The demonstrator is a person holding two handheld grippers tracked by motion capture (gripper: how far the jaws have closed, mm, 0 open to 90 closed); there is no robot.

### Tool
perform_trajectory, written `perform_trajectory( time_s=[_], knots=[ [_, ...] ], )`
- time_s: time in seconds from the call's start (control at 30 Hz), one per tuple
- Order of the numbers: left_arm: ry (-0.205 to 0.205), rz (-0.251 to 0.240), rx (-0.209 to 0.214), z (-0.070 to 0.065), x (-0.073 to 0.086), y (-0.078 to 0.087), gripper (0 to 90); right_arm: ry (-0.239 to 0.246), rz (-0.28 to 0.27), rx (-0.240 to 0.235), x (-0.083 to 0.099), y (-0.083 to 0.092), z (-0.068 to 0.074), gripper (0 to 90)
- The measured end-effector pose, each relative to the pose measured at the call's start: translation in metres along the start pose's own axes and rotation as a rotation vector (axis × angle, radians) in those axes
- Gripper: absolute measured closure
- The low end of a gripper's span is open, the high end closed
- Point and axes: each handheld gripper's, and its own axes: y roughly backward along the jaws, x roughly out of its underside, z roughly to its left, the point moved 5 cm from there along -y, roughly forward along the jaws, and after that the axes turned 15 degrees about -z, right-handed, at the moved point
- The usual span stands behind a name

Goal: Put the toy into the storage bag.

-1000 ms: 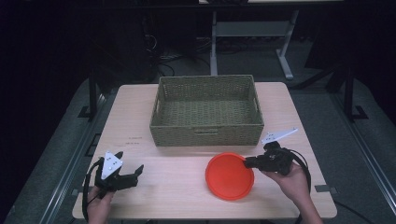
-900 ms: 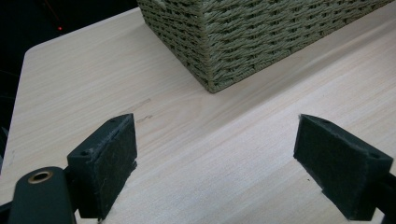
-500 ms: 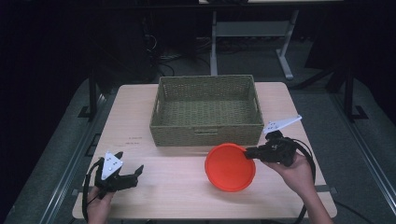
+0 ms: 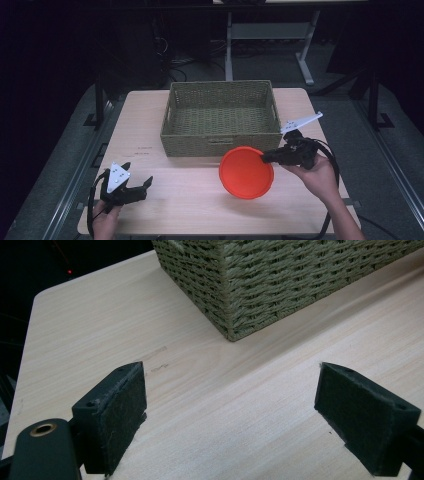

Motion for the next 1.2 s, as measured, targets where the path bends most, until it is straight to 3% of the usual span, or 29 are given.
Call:
perform_trajectory(
  time_s=[1.2],
  knots=[
    [-0.007, -0.002, 0.006, -0.001, 0.000, 0.000, 12.8, 0.044, -0.005, -0.002, -0.061, 0.008, 0.005, 82.0]
  ],
)
